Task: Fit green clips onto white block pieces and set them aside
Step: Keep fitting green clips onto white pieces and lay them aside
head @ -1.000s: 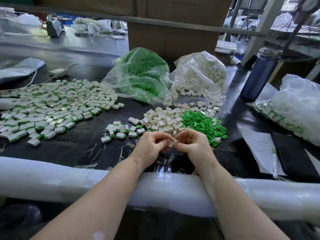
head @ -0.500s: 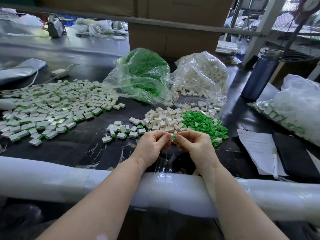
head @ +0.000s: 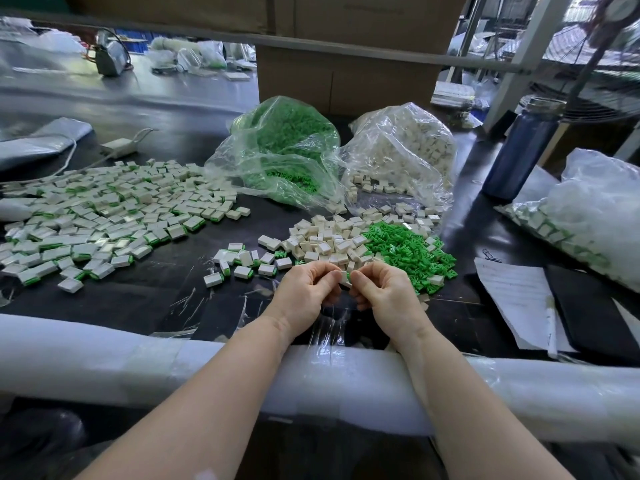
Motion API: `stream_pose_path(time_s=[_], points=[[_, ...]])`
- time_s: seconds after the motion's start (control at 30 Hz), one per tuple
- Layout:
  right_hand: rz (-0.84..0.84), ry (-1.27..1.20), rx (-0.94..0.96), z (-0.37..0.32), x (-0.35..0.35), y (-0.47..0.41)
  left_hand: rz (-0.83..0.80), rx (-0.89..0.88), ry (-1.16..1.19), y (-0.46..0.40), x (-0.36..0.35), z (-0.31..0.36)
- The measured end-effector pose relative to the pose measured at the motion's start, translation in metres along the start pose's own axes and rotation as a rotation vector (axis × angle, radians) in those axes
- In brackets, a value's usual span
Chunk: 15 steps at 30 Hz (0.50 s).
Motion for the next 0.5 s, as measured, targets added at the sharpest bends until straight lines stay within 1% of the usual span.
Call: stream_pose_path(time_s=[0.27, 0.5], points=[[-0.016, 0.136, 0.008, 0.0004, 0.0012, -0.0005, 0.002, 0.014, -0.178, -0.0002, 0.0003, -0.001], [-0.038, 0.144, 0.009, 0.0012, 0.0017, -0.0005, -0.013, 0.018, -0.262, 0.0007, 0.0002, -0.0005]])
Point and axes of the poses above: each hand's wrist, its own y-axis away from the middle knuckle, its own x-axis out of the back of the hand, z = x × y, the point moved 1 cm from there along -y, towards the middle knuckle, and after that the axes turned 3 degrees about y, right-handed, at the moved point
